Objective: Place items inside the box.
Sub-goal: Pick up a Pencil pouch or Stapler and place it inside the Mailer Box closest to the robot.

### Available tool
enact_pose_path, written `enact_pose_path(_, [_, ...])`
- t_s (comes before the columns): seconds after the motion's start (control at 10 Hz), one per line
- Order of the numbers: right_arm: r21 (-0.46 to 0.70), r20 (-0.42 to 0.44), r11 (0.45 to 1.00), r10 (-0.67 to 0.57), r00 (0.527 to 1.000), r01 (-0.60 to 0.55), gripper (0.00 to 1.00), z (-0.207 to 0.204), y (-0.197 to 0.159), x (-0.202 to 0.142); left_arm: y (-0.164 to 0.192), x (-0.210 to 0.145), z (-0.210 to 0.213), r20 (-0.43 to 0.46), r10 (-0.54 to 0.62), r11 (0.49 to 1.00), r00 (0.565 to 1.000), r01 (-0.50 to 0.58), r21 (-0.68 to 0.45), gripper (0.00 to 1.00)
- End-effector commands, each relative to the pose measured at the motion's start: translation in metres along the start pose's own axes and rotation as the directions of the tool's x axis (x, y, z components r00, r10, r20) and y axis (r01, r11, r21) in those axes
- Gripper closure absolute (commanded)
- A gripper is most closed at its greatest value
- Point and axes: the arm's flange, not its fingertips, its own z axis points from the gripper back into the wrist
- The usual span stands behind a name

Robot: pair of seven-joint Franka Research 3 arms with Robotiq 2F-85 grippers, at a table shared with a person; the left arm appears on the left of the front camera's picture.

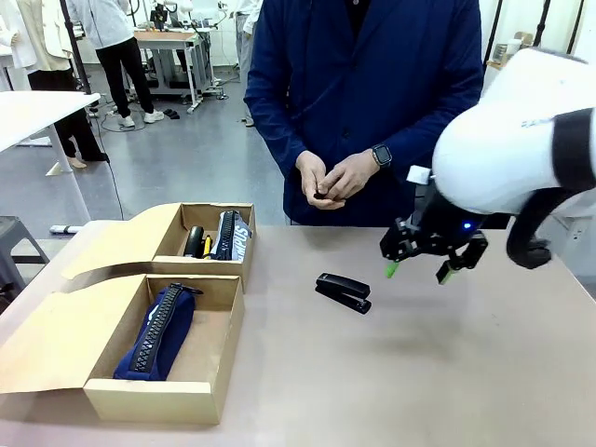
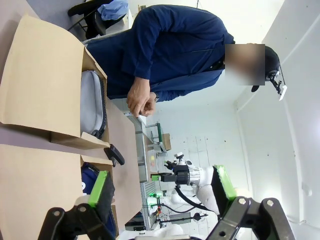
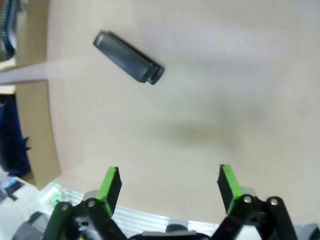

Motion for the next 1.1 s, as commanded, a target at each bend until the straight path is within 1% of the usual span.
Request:
enact_pose_path(0.0, [0.021, 0.027, 0.998, -0.065, 0.998, 0.064, 0.00, 0.012, -0.016, -0.004, -0.001, -0.001, 0.000, -0.002, -0.022, 1.000, 1.000, 0.022, -0.015, 0.00])
enact_pose_path(0.1, [0.021, 0.027, 0.998, -0.065, 0.998, 0.064, 0.00, 0.012, -0.016, -0.004, -0.001, -0.001, 0.000, -0.002, -0.022, 1.000, 1.000, 0.022, -0.015, 0.00])
enact_pose_path(0.2, [0.003, -0.010, 1.000, 0.004, 1.000, -0.004, 0.00, -0.003, 0.001, 0.002, -0.001, -0.001, 0.000, -0.002, -0.022, 1.000, 1.000, 0.022, -0.015, 0.00])
enact_pose_path(0.3, [-0.151, -0.102, 0.983, -0.123, 0.987, 0.107, 0.00, -0.011, 0.010, -0.007, -0.001, -0.001, 0.000, -0.002, -0.022, 1.000, 1.000, 0.022, -0.015, 0.00])
enact_pose_path(0.4, [-0.284, -0.098, 0.946, -0.187, 0.977, 0.153, 0.00, -0.019, 0.046, 0.004, -0.001, -0.001, 0.000, -0.002, -0.022, 1.000, 1.000, 0.022, -0.015, 0.00])
enact_pose_path(0.5, [-0.363, -0.106, 0.921, -0.189, 0.976, 0.139, 0.00, -0.028, 0.082, 0.023, -0.001, -0.001, 0.000, -0.002, -0.022, 1.000, 1.000, 0.022, -0.015, 0.00])
enact_pose_path(0.6, [-0.403, -0.135, 0.910, -0.162, 0.977, 0.096, 0.00, -0.038, 0.101, 0.046, -0.001, -0.001, 0.000, -0.002, -0.022, 1.000, 1.000, 0.022, -0.015, 0.00])
enact_pose_path(0.7, [-0.405, -0.154, 0.912, -0.136, 0.979, 0.063, 0.00, -0.049, 0.118, 0.062, -0.001, -0.001, 0.000, -0.002, -0.022, 1.000, 1.000, 0.022, -0.015, 0.00])
enact_pose_path(0.8, [-0.421, -0.145, 0.906, -0.124, 0.982, 0.053, 0.00, -0.058, 0.129, 0.072, -0.001, -0.001, 0.000, -0.002, -0.022, 1.000, 1.000, 0.022, -0.015, 0.00])
enact_pose_path(0.9, [-0.402, -0.119, 0.912, -0.140, 0.983, 0.082, 0.00, -0.066, 0.133, 0.081, -0.001, -0.001, 0.000, -0.002, -0.022, 1.000, 1.000, 0.022, -0.015, 0.00])
enact_pose_path(1.0, [-0.349, -0.090, 0.932, -0.137, 0.986, 0.098, 0.00, -0.069, 0.129, 0.085, -0.001, -0.001, 0.000, -0.002, -0.022, 1.000, 1.000, 0.022, -0.015, 0.00])
